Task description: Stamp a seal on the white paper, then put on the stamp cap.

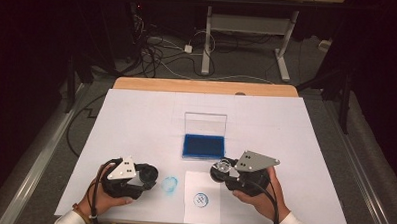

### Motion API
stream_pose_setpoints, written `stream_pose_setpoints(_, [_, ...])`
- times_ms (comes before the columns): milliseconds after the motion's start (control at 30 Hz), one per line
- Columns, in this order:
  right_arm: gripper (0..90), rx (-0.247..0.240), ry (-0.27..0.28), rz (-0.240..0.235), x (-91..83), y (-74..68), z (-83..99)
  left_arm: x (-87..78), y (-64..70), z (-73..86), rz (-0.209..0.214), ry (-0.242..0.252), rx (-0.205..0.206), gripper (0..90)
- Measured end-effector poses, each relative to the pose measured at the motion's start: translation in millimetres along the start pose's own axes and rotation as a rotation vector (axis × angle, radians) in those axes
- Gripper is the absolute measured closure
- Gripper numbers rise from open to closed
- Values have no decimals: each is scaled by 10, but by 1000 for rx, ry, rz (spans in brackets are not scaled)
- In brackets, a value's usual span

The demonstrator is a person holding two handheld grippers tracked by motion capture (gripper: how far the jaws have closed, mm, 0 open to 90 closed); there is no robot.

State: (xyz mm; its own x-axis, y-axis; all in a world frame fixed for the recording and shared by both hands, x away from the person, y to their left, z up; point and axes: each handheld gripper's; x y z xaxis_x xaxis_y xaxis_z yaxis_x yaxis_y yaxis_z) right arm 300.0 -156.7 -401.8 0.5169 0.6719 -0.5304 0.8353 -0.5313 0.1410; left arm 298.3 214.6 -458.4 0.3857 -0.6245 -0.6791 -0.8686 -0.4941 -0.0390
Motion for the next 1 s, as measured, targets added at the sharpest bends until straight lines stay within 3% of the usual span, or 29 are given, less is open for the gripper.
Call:
stream_pose_setpoints(733, [576,15,34,-4,-63,50,-48,169,67,-89,32,-12,24,361])
stream_pose_setpoints(867, [576,13,46,-9,-74,44,-71,246,83,-142,53,-14,32,361])
stream_pose_setpoints(1000, [576,12,63,-11,-80,37,-125,318,104,-196,84,1,13,361])
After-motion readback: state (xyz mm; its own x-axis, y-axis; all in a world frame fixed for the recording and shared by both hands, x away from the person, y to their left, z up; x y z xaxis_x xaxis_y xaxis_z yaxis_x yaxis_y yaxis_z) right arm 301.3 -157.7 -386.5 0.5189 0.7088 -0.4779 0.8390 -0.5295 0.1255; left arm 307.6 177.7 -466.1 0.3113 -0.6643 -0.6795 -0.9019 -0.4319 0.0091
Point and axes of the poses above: each handheld gripper's, and its own axes: x roughly forward along the jaws, z roughly out of its underside, y roughly to its right, and after that the axes turned 2 degrees about -x, right-handed
